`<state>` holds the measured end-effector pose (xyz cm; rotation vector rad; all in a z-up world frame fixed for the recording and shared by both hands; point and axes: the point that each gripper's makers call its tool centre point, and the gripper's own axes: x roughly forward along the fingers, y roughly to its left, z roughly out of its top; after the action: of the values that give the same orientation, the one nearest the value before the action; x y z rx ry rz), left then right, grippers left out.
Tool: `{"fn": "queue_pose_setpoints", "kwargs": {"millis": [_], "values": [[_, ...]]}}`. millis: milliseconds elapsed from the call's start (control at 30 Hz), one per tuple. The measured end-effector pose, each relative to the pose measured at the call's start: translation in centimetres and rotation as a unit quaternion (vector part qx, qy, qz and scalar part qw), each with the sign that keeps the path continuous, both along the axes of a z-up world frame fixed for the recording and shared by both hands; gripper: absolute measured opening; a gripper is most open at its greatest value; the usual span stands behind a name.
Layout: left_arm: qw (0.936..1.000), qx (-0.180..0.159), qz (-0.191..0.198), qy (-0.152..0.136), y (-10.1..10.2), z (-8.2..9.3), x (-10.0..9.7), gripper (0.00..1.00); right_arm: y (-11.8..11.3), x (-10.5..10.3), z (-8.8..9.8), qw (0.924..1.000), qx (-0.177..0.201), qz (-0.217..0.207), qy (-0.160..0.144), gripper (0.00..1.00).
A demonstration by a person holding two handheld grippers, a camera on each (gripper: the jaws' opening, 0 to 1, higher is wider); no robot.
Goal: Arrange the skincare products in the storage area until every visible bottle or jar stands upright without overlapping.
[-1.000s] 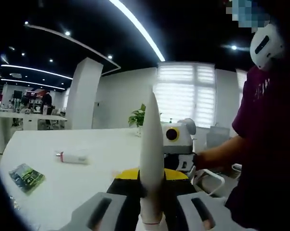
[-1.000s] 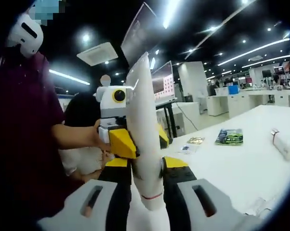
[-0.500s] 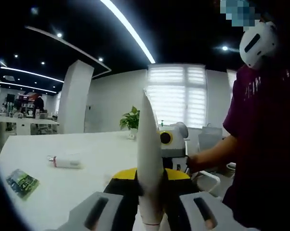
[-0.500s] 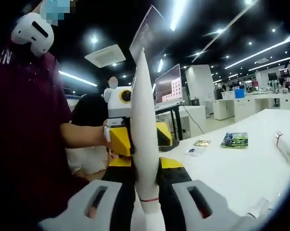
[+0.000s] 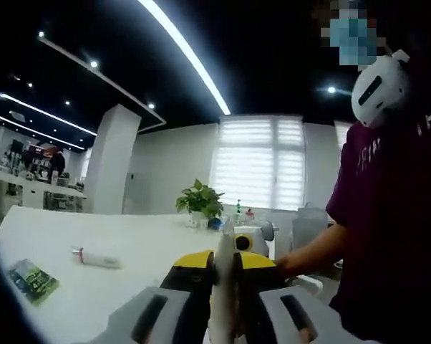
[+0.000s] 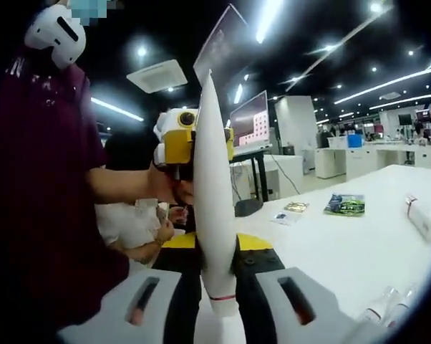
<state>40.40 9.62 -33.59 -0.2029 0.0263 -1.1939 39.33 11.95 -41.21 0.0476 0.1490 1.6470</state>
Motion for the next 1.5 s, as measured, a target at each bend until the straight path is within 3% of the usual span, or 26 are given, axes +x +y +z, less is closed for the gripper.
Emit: {"fn": "queue_pose_setpoints", "kwargs": {"millis": [67, 300, 800, 1000, 1067, 1233, 1400, 1500], "values": [[0.9999, 0.008, -0.006, -0.007, -0.2, -0.1, -0.3, 0.08, 0.0, 0.0, -0.1, 0.9999, -0.001, -0.004, -0.01, 0.17], [0.9997, 0.019, -0.014, -0.011, -0.4, -0.5, -0.4, 0.05, 0.5, -0.3, -0.6, 0.9996, -0.026, 0.01, 0.001, 0.21], [0.9993, 0.007, -0.033, -0.015, -0.4, -0.2, -1.0, 0.05, -0.1, -0.4, 2.3, 0.9996, -0.005, 0.023, 0.013, 0.2], [0.9992, 0.006, -0.038, -0.013, -0.6, -0.3, -1.1, 0.06, -0.1, -0.8, 2.2, 0.9991, -0.028, 0.031, 0.007, 0.16], [0.9992, 0.009, -0.037, -0.012, -0.6, -0.3, -1.1, 0.08, -0.1, -0.6, 2.2, 0.9992, -0.028, 0.029, 0.007, 0.13], [0.9995, -0.001, 0.024, -0.02, 0.5, 0.2, 0.6, 0.15, -0.1, 1.1, 2.5, 0.9996, -0.025, 0.01, -0.006, 0.11], [0.9962, -0.031, 0.081, -0.003, 2.6, 0.4, 1.8, 0.45, -0.8, 4.0, 3.6, 0.9999, -0.01, -0.01, -0.009, 0.11], [0.9952, -0.025, 0.094, 0.002, 3.2, -0.6, 1.6, 0.48, -1.4, 6.8, 4.4, 0.9991, -0.01, -0.029, -0.029, 0.11]]}}
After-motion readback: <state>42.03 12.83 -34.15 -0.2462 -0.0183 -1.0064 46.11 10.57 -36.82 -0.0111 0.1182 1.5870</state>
